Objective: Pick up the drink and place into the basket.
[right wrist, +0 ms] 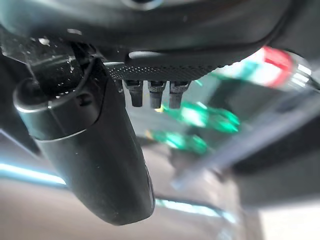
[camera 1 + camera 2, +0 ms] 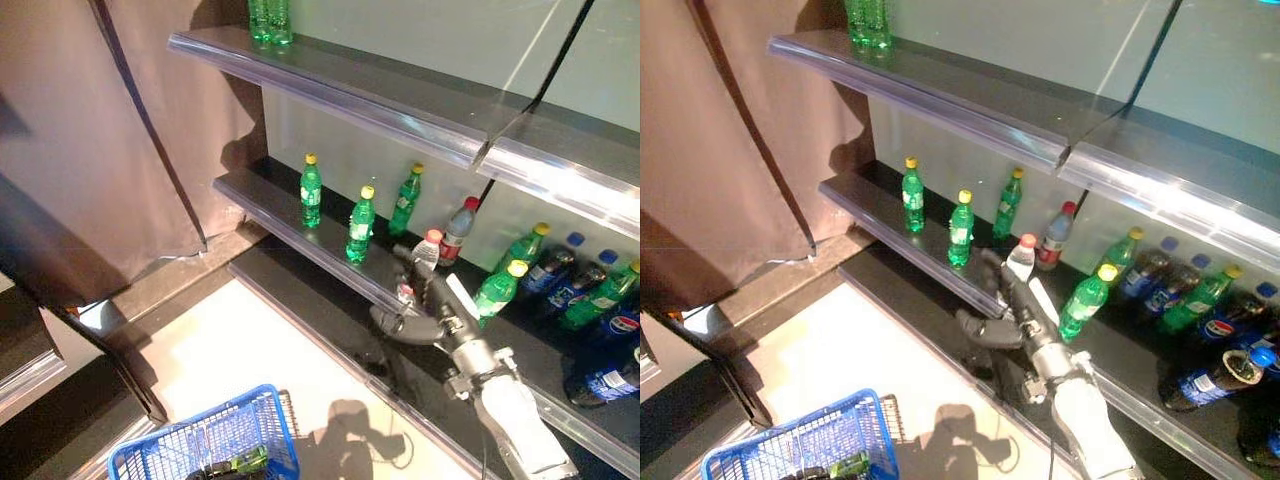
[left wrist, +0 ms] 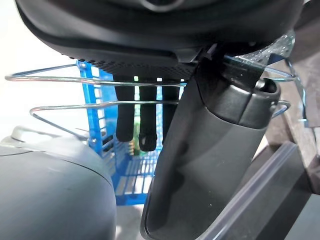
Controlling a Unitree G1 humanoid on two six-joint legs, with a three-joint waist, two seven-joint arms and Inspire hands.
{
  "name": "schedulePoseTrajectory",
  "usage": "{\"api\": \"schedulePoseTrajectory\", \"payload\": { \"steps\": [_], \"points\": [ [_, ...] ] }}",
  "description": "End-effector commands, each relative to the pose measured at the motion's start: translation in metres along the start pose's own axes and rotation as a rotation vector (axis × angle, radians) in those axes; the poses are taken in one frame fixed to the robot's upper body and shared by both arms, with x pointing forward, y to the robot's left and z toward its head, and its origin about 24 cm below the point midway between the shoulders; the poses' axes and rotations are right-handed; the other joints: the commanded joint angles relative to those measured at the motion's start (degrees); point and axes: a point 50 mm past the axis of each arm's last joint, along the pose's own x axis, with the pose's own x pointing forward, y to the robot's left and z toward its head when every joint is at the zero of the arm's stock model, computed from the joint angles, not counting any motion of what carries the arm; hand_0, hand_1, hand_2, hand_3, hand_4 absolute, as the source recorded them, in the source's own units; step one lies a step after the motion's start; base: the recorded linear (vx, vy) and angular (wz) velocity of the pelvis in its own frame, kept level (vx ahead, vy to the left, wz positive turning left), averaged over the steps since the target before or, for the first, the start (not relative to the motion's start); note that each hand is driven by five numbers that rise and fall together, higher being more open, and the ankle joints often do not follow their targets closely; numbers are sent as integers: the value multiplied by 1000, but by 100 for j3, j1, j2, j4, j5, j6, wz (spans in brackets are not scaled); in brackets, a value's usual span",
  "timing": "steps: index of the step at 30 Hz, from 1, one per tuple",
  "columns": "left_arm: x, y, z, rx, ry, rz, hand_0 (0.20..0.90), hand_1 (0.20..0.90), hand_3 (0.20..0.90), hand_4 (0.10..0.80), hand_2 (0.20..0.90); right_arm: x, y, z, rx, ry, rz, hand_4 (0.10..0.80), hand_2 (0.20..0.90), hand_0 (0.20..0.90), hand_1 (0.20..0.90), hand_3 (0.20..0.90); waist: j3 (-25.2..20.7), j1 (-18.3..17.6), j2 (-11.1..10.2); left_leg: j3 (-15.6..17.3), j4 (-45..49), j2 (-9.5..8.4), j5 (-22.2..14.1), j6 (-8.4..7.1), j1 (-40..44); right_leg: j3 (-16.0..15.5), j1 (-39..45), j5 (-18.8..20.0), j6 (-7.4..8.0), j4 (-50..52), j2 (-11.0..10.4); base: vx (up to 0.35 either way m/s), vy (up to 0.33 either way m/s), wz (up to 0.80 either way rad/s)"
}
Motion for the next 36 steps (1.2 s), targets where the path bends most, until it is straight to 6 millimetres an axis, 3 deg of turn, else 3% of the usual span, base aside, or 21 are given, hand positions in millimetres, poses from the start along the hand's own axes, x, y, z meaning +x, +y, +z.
{"api": "schedulePoseTrajectory", "payload": {
  "steps": [1, 5, 10, 14, 19, 36],
  "points": [
    [-3, -12, -4, 62, -34, -61, 300, 300, 200, 100, 300, 20, -31, 82, 11, -484, -200, 800, 900, 900, 900, 900, 44, 130, 205, 259, 30, 409, -627, -54, 549, 66, -635, 709, 151, -75, -310, 15, -3, -6],
    [-3, -15, -7, 57, -23, -55, 300, 300, 200, 100, 300, 12, -46, 87, -25, -551, -409, 800, 900, 900, 900, 900, -4, 87, 222, 287, 30, 427, -654, -53, 589, 158, -628, 695, 139, -75, -297, 8, -2, -2],
    [-4, -15, -11, 63, -9, -47, 300, 300, 200, 100, 300, 7, -57, 69, -45, -459, -568, 800, 900, 900, 900, 900, -18, 31, 232, 345, 30, 441, -663, -52, 683, 210, -576, 680, 97, -75, -263, 36, -16, -7],
    [-4, -16, -12, 71, -4, -45, 300, 300, 200, 100, 300, 7, -56, 59, -58, -382, -546, 800, 900, 900, 900, 900, 95, 9, 234, 366, 112, 431, -599, -64, 710, 201, -578, 621, 8, 69, -212, 44, -16, -6],
    [-1, -24, 3, 70, -37, -57, 300, 300, 200, 100, 300, 11, -54, 56, -68, -371, -522, 800, 900, 900, 900, 900, 496, -40, 264, 152, 777, 344, -663, -55, 137, 261, -1061, 446, -135, 675, -192, -53, 9, -6],
    [4, -47, 50, 9, -189, -111, 300, 300, 200, 100, 300, 24, -64, 99, -49, -707, -842, 800, 900, 900, 900, 900, 1648, -138, 470, -60, 1975, 39, -731, -39, -1399, 390, -2379, 341, -336, 1549, -245, -111, 18, -1]
  ]
}}
